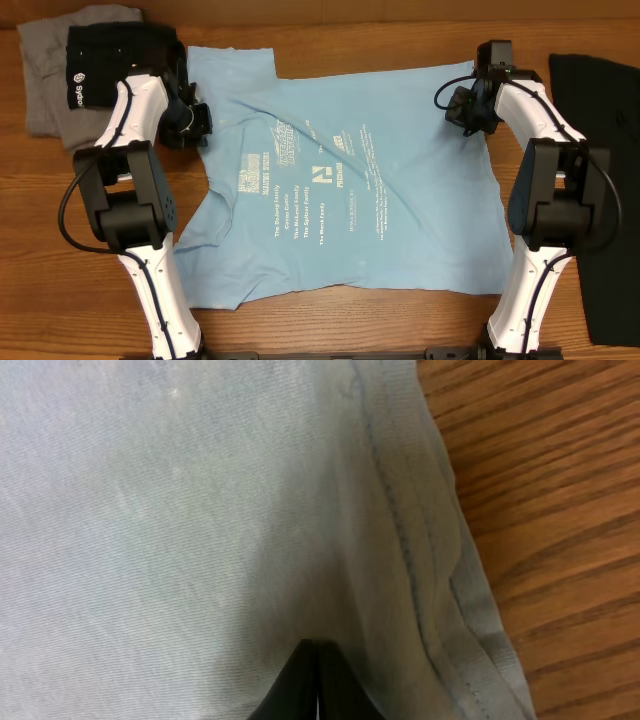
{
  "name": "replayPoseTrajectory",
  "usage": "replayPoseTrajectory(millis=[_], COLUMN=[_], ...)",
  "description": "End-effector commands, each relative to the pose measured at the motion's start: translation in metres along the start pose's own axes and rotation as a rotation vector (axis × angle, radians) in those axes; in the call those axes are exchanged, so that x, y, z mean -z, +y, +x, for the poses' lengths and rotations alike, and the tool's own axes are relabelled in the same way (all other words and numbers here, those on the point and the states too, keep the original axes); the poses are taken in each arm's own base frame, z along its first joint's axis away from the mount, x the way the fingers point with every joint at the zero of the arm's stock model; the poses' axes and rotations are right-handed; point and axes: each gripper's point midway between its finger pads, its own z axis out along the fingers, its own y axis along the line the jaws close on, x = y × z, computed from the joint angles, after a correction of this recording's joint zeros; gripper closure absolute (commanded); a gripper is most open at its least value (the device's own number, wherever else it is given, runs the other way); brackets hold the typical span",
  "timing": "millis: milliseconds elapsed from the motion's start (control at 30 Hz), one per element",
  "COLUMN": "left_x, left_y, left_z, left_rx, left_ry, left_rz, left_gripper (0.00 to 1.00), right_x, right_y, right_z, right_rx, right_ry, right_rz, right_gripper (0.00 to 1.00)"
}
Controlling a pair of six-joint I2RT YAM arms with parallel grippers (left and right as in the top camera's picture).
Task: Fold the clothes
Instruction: 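Pull the shirt's shoulders apart with both grippers to flatten it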
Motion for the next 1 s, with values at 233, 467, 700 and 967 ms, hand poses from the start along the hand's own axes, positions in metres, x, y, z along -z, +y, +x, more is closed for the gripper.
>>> replayPoseTrajectory(millis=[233, 467, 700, 967], left_x=[-0.012, 0.007, 0.052, 0.125], left_y=[0.072, 0.066, 0.032, -0.046], left_z=[-0.010, -0.052, -0.100, -0.108], left_rx=[0.040, 0.032, -0.035, -0.157], left_ry=[-0.027, -0.181, -0.361, -0.444], left_rz=[-0.312, -0.316, -0.297, -0.261], left_gripper=[0.92, 0.85, 0.83, 0.71], right_x=[-0.015, -0.011, -0.006, 0.051], right_y=[-0.072, -0.101, -0.115, -0.104], right_z=[-0.004, -0.022, -0.037, -0.074], right_rx=[-0.061, -0.088, -0.124, -0.132], right_ry=[-0.024, -0.078, -0.119, -0.144], right_rz=[0.217, 0.250, 0.247, 0.240], right_gripper=[0.96, 0.96, 0.94, 0.32])
